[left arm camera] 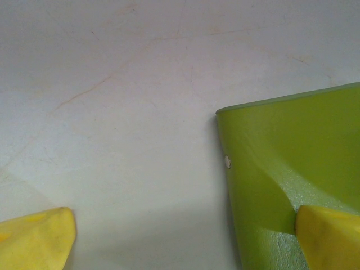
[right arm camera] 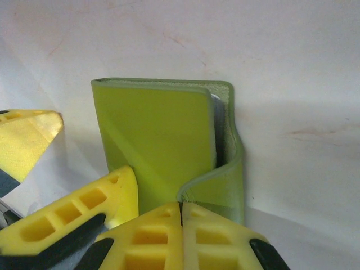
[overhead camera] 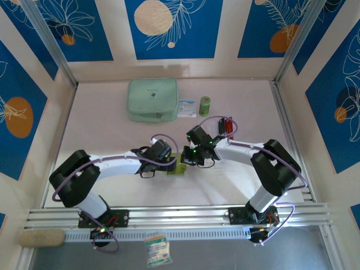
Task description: Put the credit cards into the card holder
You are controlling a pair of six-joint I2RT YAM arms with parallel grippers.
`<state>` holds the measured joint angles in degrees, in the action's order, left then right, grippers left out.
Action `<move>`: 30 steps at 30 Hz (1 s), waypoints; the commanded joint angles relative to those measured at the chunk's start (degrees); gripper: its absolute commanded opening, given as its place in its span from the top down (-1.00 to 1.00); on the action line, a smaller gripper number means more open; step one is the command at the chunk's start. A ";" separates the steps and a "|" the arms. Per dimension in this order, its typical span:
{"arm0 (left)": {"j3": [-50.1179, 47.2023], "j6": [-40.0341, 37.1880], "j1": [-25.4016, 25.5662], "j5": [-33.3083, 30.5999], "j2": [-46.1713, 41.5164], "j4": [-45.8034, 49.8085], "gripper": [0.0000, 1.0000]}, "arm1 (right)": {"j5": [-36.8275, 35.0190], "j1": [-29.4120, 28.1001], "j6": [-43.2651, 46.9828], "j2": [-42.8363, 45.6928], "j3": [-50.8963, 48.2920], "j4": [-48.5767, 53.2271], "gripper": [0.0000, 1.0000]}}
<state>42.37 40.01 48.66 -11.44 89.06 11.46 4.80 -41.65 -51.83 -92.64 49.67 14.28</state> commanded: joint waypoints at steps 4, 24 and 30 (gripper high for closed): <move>-1.51 0.51 0.48 1.51 3.42 -0.26 -0.99 | -1.54 -0.02 1.62 3.47 1.66 4.18 1.00; -1.50 0.77 0.75 1.73 4.14 -0.67 -0.99 | -0.58 -0.92 1.62 -2.86 5.22 0.68 1.00; -1.39 0.64 0.75 1.60 4.24 -0.58 -0.99 | -0.48 -1.75 1.44 -4.26 5.23 0.32 1.00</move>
<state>42.37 40.05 49.04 -11.66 89.32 11.29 3.22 -42.76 -51.00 -95.96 53.30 16.16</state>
